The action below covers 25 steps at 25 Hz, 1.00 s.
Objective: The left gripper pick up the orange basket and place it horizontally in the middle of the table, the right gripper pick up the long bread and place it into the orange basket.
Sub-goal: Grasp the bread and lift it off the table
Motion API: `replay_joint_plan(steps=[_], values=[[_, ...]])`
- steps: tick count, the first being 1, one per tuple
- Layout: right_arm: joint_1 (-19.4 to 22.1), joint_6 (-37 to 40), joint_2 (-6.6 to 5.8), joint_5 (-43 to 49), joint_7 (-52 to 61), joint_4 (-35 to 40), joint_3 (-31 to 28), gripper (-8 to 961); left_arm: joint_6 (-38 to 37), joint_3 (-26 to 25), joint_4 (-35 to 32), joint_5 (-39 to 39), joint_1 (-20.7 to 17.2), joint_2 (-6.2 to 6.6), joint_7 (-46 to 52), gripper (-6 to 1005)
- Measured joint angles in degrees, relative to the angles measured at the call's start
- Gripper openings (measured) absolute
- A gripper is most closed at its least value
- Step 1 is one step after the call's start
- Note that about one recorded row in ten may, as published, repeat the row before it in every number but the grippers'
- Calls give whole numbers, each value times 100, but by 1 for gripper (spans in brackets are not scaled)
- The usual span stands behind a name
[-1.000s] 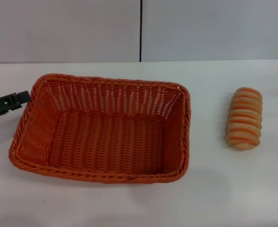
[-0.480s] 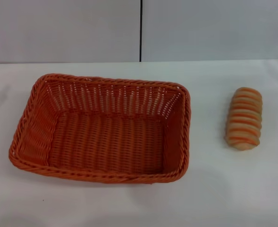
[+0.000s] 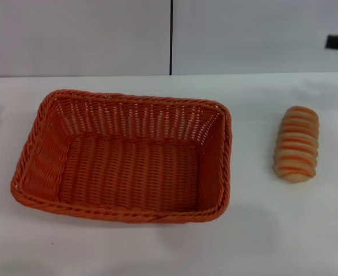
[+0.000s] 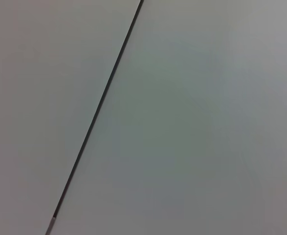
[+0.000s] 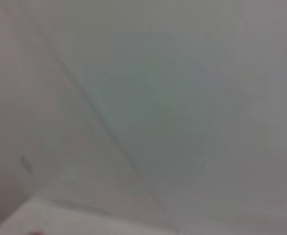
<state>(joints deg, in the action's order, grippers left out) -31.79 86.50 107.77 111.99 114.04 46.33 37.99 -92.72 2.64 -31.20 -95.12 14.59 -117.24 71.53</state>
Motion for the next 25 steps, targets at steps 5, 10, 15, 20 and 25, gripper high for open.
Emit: replay_joint_plan(steps=[5,10,15,20,25], values=[[-363,143,214,1273,468,540,264,702,85,-5,158,11,-1,-1,-72,633],[-675,399,293,2131,941,851,817,729,95,-5,272,11,0,2,-183,633],[-1006,703,293,2731,1106,907,1040,733,76,-10,287,12,-11,5,-161,633],[-1165,790,300,3195,1142,848,1178,733,66,-14,292,11,-60,-1,-136,634],[-1189,772,380,3389,1169,790,1400,732,63,-14,299,11,-70,-1,-110,633]])
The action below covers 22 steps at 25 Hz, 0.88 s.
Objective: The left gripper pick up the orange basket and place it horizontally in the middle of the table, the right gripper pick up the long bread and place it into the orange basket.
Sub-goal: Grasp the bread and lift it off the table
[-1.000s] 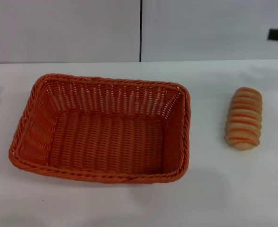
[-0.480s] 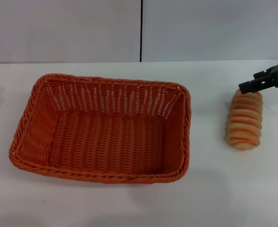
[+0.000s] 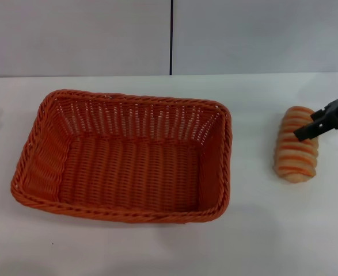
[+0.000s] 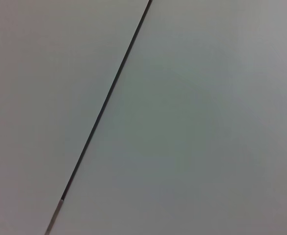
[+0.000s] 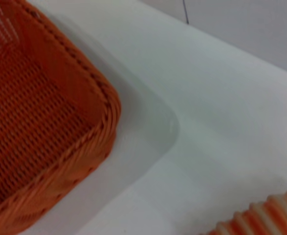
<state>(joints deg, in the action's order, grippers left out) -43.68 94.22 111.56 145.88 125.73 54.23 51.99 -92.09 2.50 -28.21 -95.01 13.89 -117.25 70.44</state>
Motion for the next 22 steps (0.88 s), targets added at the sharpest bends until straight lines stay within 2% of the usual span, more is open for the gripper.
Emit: replay_joint_plan(steps=[7,22], values=[[-107,-122,177,564,9,-97,27,731,-10,10,0,1,6,-2,5,633],[-351,-656,215,750,14,-838,204,729,57,9,63,9,90,-38,-56,633]])
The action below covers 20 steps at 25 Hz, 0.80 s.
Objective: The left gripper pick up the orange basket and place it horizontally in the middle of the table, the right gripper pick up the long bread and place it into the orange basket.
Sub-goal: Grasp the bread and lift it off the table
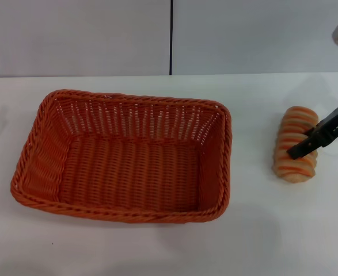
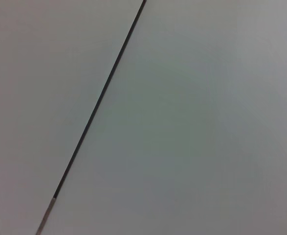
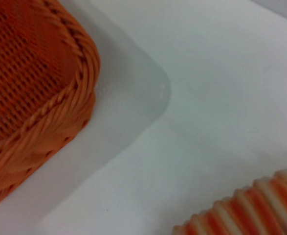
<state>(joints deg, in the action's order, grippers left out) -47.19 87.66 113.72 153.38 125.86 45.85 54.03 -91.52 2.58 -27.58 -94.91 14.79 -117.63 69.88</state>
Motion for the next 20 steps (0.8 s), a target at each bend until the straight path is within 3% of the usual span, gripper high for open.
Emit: replay_joint_plan(steps=[15,20], values=[[-52,-185,1,69,1,-125,46,727,49,6,16,4,53,3,13,633],[-29,-188,1,68,-12,-128,46,642,58,5,16,8,59,3,21,633]])
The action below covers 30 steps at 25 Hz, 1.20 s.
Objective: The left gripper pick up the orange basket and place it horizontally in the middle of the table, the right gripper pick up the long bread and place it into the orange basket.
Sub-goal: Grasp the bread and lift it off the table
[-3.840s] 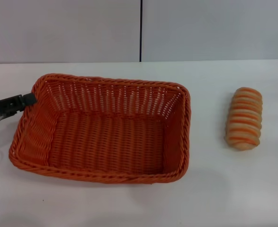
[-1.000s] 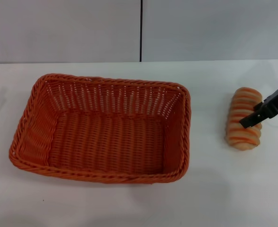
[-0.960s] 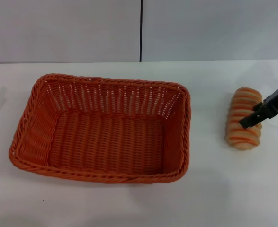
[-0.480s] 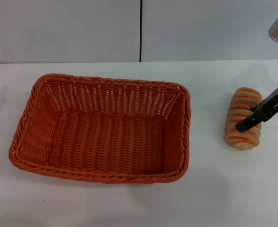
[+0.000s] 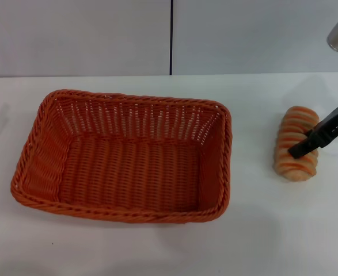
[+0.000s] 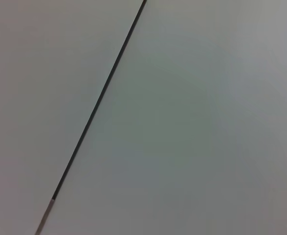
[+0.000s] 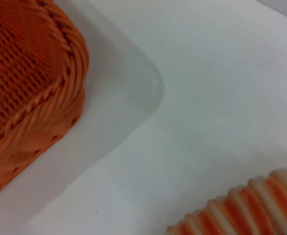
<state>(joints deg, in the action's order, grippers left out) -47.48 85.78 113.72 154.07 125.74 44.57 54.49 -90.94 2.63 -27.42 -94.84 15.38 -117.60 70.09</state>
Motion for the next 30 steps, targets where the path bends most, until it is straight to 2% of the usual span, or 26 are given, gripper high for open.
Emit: replay_joint_plan(steps=[4,15,30], values=[[13,8,0,-7,-20,-1,0,552,0,1,0,1,-2,0,5,634],[28,39,1,-26,-38,1,0,500,-38,-9,0,1,-32,6,27,633],[37,122,1,-35,-41,32,0,360,-66,-11,0,0,-52,9,31,632]])
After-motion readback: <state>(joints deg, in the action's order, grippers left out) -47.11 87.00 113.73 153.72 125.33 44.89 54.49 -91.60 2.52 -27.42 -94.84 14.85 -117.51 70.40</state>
